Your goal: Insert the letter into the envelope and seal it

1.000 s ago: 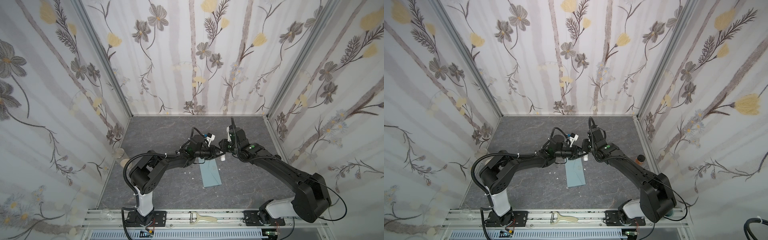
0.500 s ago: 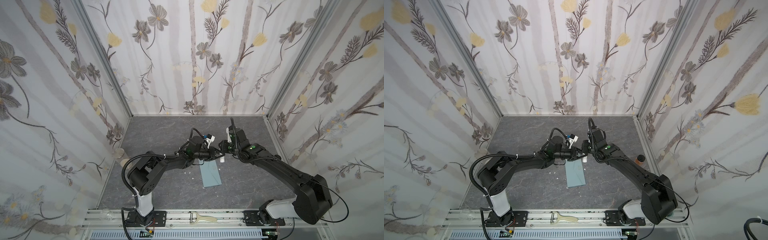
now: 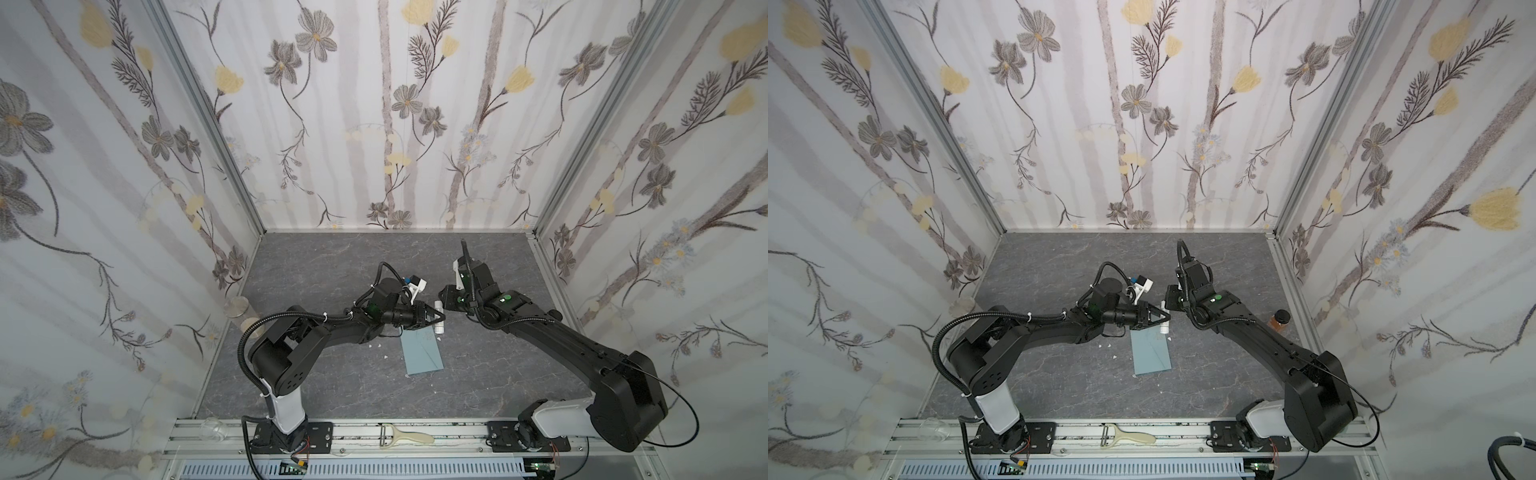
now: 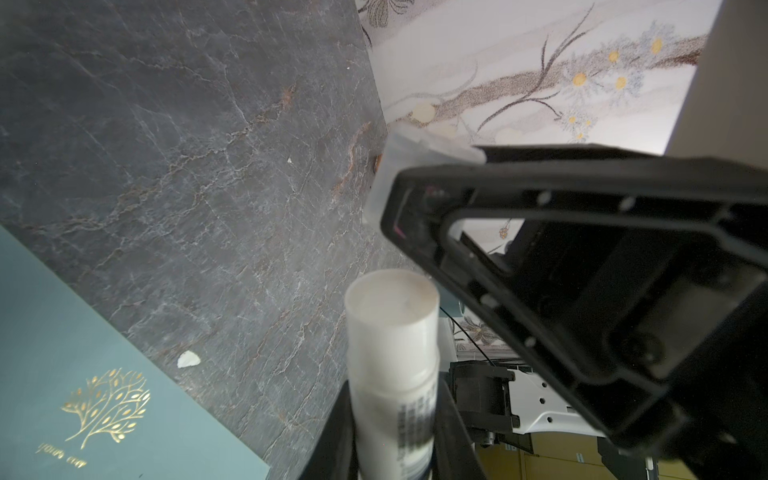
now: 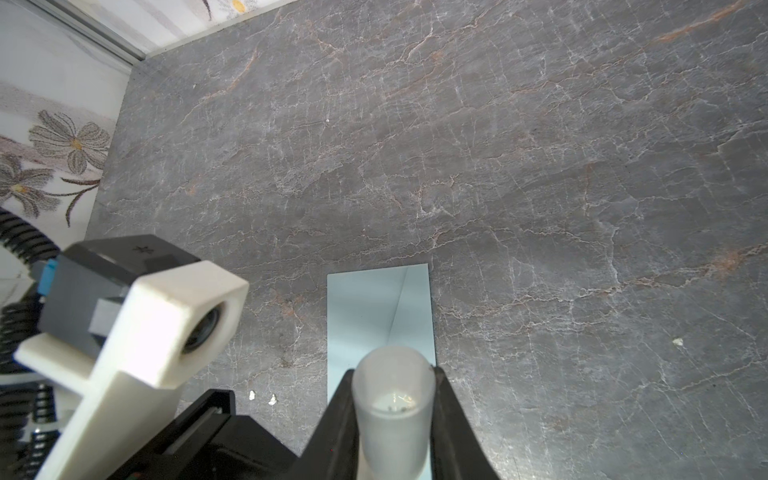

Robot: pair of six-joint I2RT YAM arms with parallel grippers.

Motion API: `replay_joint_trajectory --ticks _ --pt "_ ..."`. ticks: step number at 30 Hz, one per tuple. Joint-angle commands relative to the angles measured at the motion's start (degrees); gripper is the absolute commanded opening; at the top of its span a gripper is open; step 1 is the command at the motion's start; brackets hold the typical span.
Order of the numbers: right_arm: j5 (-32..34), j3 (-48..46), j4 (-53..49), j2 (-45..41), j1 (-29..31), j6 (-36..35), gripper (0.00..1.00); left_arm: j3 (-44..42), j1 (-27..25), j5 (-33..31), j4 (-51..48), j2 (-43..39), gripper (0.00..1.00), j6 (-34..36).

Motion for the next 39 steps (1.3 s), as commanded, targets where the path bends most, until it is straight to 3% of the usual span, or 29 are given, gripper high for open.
replay_joint_trajectory --ticks 1,7,19,39 --pt "-0.34 -0.79 1.27 -0.66 0.31 1.36 0.26 -2.17 -0.29 2.54 2.07 -1.45 0.0 0.79" --pt "-0.97 -2.8 2.96 -0.85 2.05 3.21 0.26 -5.54 -1.46 3.92 2.07 -2.14 0.0 0.57" --pt "-0.71 -4.41 3.92 -0.93 5.25 5.48 0.27 -4.58 -2.14 0.87 2.07 -1.42 0.0 0.64" --pt "-0.36 -4.63 3.85 -1.02 5.79 5.4 0.28 -2.72 -0.74 0.21 2.07 -0.52 0.0 0.34"
